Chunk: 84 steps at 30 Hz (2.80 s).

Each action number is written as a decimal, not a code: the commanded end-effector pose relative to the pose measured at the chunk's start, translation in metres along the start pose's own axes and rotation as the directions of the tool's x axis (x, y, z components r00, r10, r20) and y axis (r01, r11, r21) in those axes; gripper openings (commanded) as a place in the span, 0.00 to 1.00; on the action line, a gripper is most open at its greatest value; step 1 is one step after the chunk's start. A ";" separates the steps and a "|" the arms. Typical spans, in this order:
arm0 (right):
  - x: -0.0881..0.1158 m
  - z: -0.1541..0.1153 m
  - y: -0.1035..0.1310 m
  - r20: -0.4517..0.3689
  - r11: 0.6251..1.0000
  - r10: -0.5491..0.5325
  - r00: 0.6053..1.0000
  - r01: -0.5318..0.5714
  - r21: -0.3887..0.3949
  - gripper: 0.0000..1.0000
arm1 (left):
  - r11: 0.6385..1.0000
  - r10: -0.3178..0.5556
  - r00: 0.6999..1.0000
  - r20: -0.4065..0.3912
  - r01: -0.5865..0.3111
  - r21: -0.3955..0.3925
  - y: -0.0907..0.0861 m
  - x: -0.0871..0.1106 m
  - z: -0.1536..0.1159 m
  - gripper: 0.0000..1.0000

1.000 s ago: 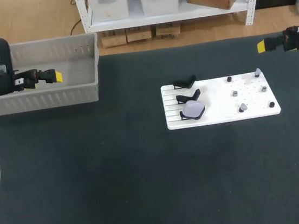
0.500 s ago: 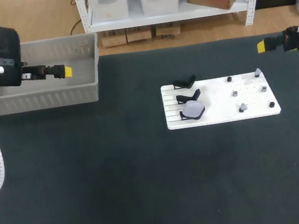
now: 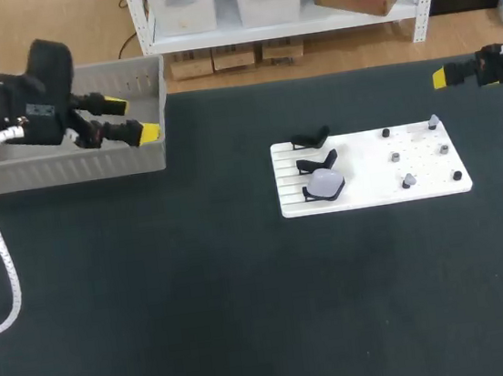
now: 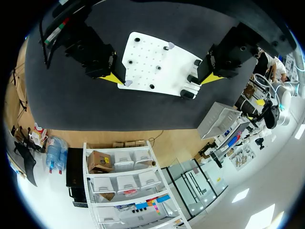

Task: Pick up each earbud case from the left stands, insert the matching earbuds, close the lid, and place the case in the box.

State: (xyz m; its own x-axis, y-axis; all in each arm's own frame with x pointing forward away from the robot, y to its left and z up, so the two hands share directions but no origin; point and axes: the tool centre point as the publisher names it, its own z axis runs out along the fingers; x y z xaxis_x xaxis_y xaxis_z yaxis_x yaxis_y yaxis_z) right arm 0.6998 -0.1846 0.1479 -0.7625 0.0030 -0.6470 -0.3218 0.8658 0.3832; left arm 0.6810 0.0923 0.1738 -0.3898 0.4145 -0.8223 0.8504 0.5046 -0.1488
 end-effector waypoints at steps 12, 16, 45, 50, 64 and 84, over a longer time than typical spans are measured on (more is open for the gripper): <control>0.000 -0.001 0.001 -0.001 1.000 0.000 1.000 0.000 0.005 1.00 | 0.855 0.314 0.947 0.060 -0.310 0.416 -0.008 0.008 0.021 1.00; 0.000 -0.001 0.001 -0.001 1.000 0.000 1.000 0.000 0.005 1.00 | 0.855 0.314 0.947 0.060 -0.310 0.416 -0.008 0.008 0.021 1.00; 0.000 -0.001 0.001 -0.001 1.000 0.000 1.000 0.000 0.005 1.00 | 0.825 0.311 0.946 0.093 -0.317 0.467 -0.039 0.024 0.109 1.00; 0.000 -0.001 0.001 -0.001 1.000 0.000 1.000 0.000 0.005 1.00 | 0.816 0.321 0.942 0.098 -0.328 0.476 -0.046 0.024 0.124 1.00; 0.000 -0.001 0.001 -0.001 1.000 0.000 1.000 0.000 0.005 1.00 | 0.827 0.323 0.940 0.109 -0.336 0.451 -0.065 0.024 0.149 0.61; 0.000 -0.001 0.001 -0.001 1.000 0.000 1.000 0.000 0.005 1.00 | 0.820 0.314 0.944 0.096 -0.321 0.475 -0.096 0.029 0.189 1.00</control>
State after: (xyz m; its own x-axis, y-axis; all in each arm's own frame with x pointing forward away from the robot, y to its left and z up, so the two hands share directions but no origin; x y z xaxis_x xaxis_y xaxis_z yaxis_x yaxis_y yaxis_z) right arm 0.6998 -0.1845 0.1479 -0.7625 0.0030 -0.6470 -0.3218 0.8658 0.3832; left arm 0.6529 -0.0830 0.0659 -0.0675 0.4809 -0.8742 0.9900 -0.0767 -0.1186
